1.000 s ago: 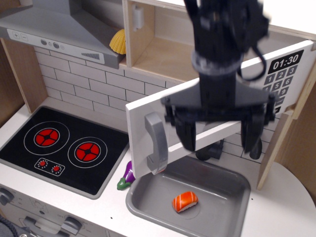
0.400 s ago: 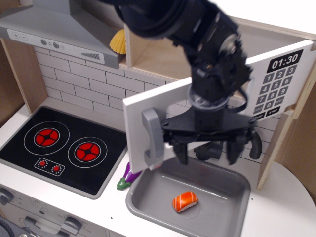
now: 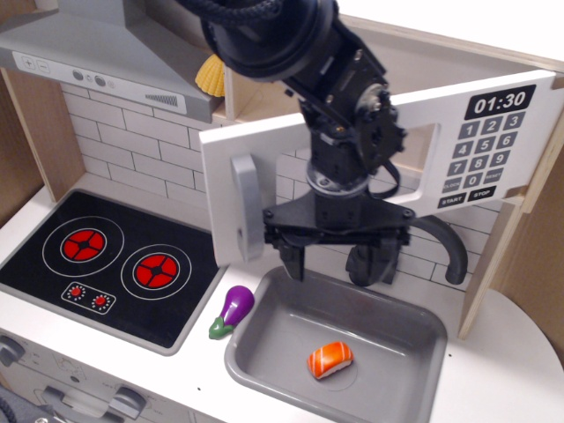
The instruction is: Close microwave
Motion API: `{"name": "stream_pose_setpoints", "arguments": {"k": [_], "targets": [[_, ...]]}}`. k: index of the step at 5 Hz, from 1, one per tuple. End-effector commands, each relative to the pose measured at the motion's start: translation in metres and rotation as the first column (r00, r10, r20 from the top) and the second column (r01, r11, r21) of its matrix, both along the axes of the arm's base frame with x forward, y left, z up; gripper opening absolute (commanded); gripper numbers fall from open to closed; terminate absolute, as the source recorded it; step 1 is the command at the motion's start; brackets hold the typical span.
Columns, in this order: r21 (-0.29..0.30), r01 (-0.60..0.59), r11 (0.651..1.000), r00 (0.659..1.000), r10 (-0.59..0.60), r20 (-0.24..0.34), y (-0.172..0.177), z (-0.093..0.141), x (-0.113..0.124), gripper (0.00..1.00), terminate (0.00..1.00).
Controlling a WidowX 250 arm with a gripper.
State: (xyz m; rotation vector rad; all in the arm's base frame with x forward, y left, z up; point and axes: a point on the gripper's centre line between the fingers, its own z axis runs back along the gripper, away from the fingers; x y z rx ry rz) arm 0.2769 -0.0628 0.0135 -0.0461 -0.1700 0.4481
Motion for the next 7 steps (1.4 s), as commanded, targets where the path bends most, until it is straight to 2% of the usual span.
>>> {"name": "stream_pose_setpoints", "arguments": {"k": [1, 2, 3, 5, 7], "targets": [[0.075, 0.024, 0.997, 0.998, -0.029, 0.059, 0.034, -0.005, 0.027, 1.0, 0.0], [0.096, -0.004, 0.995, 0.999, -0.001, 0.051, 0.051, -0.015, 0.038, 1.0, 0.0], [0.067, -0.034, 0.997, 0.998, 0.03, 0.06, 0.058, -0.017, 0.054, 1.0, 0.0], [0.055, -0.03, 0.998, 0.997, 0.026, 0.074, 0.058, -0.016, 0.074, 1.0, 0.0], [0.046, -0.076, 0.996, 0.995, 0.073, 0.067, 0.072, -0.018, 0.091, 1.0, 0.0]]}}
